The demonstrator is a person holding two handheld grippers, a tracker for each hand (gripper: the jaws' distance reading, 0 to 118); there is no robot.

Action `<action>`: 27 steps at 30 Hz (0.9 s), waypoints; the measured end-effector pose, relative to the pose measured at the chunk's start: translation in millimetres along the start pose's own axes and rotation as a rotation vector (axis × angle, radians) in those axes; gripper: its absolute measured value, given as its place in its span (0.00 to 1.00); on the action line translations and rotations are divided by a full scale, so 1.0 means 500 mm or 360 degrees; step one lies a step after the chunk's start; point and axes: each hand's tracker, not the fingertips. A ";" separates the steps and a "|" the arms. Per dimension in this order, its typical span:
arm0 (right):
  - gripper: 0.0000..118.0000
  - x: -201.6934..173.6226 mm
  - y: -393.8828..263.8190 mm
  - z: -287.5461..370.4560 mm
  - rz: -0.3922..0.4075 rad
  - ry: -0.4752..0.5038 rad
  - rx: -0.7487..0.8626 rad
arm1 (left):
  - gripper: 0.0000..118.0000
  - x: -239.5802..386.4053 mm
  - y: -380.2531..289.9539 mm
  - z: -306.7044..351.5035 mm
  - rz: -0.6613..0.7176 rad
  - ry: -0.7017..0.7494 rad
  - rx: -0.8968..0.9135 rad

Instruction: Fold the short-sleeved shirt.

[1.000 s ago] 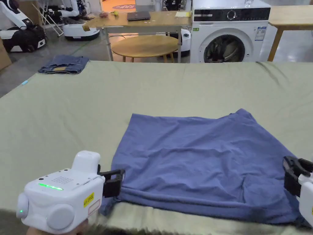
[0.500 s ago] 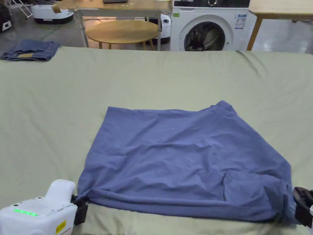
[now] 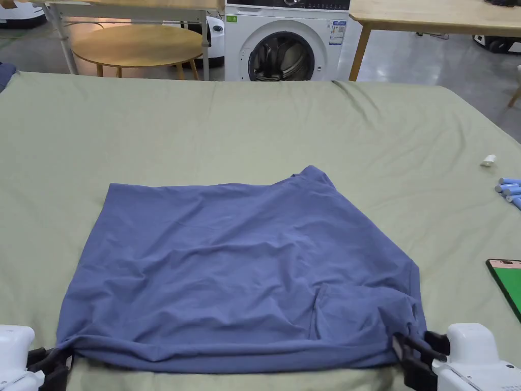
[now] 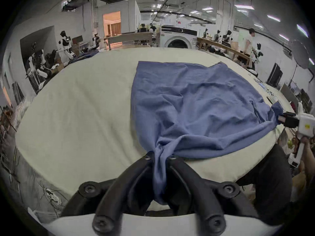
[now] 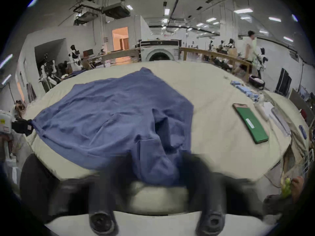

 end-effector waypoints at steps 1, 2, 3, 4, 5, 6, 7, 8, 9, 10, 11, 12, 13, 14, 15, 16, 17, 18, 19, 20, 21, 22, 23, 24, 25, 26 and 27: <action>0.12 0.001 -0.001 -0.013 -0.0031 0.0037 -0.0045 | 0.03 0.001 0.002 0.002 -0.0005 0.0000 -0.0008; 0.12 0.004 0.016 -0.014 -0.0020 0.0041 -0.0056 | 0.03 0.003 0.005 0.004 -0.0005 0.0000 -0.0018; 0.09 0.007 0.022 -0.013 -0.0016 0.0043 -0.0041 | 0.02 0.005 0.009 0.008 0.0000 0.0008 -0.0020; 0.07 0.009 0.027 -0.006 -0.0019 0.0054 -0.0004 | 0.02 -0.002 0.016 0.011 0.0004 0.0001 -0.0025; 0.07 0.010 0.039 0.004 -0.0036 0.0053 0.0047 | 0.02 -0.001 0.025 0.019 0.0011 -0.0001 -0.0024; 0.07 0.010 0.060 0.017 -0.0055 0.0052 0.0087 | 0.02 0.000 0.037 0.028 0.0025 -0.0007 -0.0012; 0.07 0.009 0.085 0.034 -0.0080 0.0050 0.0152 | 0.02 0.003 0.054 0.037 0.0031 -0.0014 -0.0003; 0.07 0.008 0.107 0.045 -0.0100 0.0060 0.0213 | 0.02 -0.007 0.072 0.036 0.0040 -0.0016 0.0015; 0.07 0.007 0.130 0.053 -0.0104 0.0064 0.0264 | 0.02 -0.009 0.096 0.033 0.0037 -0.0023 0.0014; 0.07 0.003 0.163 0.054 -0.0092 0.0063 0.0273 | 0.02 -0.008 0.118 0.029 0.0032 -0.0027 0.0009; 0.07 0.000 0.193 0.047 -0.0079 0.0061 0.0269 | 0.02 -0.008 0.146 0.017 0.0025 -0.0025 -0.0002; 0.07 -0.003 0.218 0.035 -0.0070 0.0052 0.0277 | 0.02 -0.017 0.174 -0.007 0.0026 -0.0045 -0.0053; 0.07 -0.004 0.239 0.018 -0.0062 0.0046 0.0281 | 0.02 -0.022 0.200 -0.028 0.0029 -0.0064 -0.0089; 0.07 -0.006 0.268 -0.015 -0.0031 0.0038 0.0269 | 0.02 -0.027 0.230 -0.059 0.0033 -0.0077 -0.0123; 0.07 -0.010 0.288 -0.047 0.0016 -0.0002 0.0246 | 0.02 -0.035 0.259 -0.097 0.0057 -0.0111 -0.0202; 0.07 -0.012 0.300 -0.077 0.0043 -0.0042 0.0221 | 0.02 -0.045 0.280 -0.132 0.0101 -0.0132 -0.0256; 0.07 -0.013 0.308 -0.115 0.0061 -0.0064 0.0171 | 0.02 -0.053 0.304 -0.172 0.0128 -0.0141 -0.0354; 0.07 -0.014 0.320 -0.153 0.0068 -0.0084 0.0122 | 0.02 -0.061 0.322 -0.206 0.0163 -0.0127 -0.0391; 0.07 -0.014 0.321 -0.181 0.0074 -0.0104 0.0087 | 0.02 -0.069 0.336 -0.233 0.0204 -0.0115 -0.0434; 0.07 -0.015 0.317 -0.208 0.0086 -0.0120 0.0053 | 0.02 -0.078 0.346 -0.259 0.0274 -0.0107 -0.0474; 0.07 -0.015 0.312 -0.230 0.0104 -0.0133 0.0018 | 0.02 -0.088 0.349 -0.274 0.0371 -0.0134 -0.0477; 0.07 -0.017 0.309 -0.246 0.0107 -0.0143 -0.0010 | 0.02 -0.095 0.353 -0.285 0.0444 -0.0161 -0.0484; 0.07 -0.017 0.302 -0.255 0.0108 -0.0139 -0.0032 | 0.02 -0.101 0.356 -0.294 0.0510 -0.0171 -0.0478; 0.07 -0.018 0.297 -0.261 0.0114 -0.0139 -0.0048 | 0.02 -0.095 0.350 -0.286 0.0493 -0.0149 -0.0477; 0.08 -0.017 0.293 -0.257 0.0114 -0.0142 -0.0042 | 0.08 -0.091 0.349 -0.283 0.0487 -0.0141 -0.0468; 0.10 -0.017 0.289 -0.249 0.0106 -0.0132 -0.0025 | 0.19 -0.084 0.345 -0.274 0.0472 -0.0113 -0.0432; 0.25 -0.015 0.288 -0.237 0.0085 -0.0105 -0.0003 | 0.42 -0.079 0.340 -0.258 0.0452 -0.0084 -0.0366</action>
